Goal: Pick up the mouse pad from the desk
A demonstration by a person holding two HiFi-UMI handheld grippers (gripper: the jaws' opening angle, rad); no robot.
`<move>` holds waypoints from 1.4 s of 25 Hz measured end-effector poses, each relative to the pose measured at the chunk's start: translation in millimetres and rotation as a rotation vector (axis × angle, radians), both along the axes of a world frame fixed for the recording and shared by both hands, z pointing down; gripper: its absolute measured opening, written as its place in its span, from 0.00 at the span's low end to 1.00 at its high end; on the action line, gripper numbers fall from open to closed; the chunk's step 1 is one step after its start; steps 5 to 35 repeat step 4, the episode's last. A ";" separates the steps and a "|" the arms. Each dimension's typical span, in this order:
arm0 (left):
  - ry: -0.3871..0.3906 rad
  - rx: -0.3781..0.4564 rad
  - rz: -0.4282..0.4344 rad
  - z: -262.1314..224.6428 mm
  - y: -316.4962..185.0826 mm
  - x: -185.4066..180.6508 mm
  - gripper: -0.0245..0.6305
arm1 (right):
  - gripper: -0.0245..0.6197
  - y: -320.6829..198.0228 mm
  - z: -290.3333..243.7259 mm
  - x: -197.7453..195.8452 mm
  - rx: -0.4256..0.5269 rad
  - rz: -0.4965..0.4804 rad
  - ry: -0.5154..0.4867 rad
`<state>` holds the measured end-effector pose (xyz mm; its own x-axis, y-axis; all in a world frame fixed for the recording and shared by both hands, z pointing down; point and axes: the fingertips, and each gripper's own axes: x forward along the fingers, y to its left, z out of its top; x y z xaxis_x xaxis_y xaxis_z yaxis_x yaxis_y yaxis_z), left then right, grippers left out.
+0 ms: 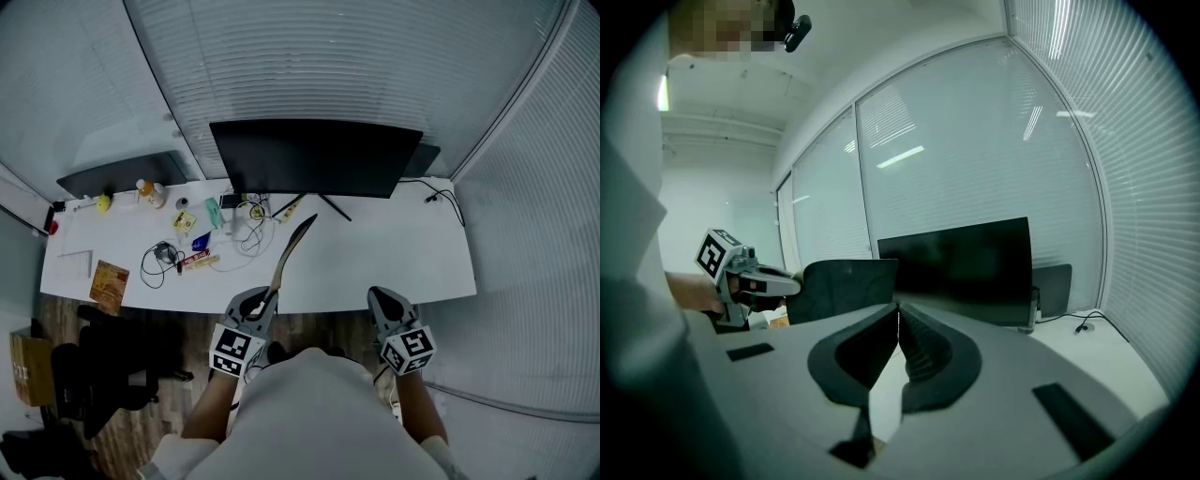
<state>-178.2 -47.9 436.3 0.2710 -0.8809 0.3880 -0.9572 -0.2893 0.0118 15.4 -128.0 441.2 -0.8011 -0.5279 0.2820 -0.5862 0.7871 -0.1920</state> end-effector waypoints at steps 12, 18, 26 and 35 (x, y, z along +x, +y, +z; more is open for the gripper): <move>0.007 0.001 -0.006 -0.7 -0.6 -1.7 0.10 | 0.09 -1.9 -1.3 -0.4 0.001 0.003 -0.001; 0.007 0.001 -0.006 -0.7 -0.6 -1.7 0.10 | 0.09 -1.9 -1.3 -0.4 0.001 0.003 -0.001; 0.007 0.001 -0.006 -0.7 -0.6 -1.7 0.10 | 0.09 -1.9 -1.3 -0.4 0.001 0.003 -0.001; 0.007 0.001 -0.006 -0.7 -0.6 -1.7 0.10 | 0.09 -1.9 -1.3 -0.4 0.001 0.003 -0.001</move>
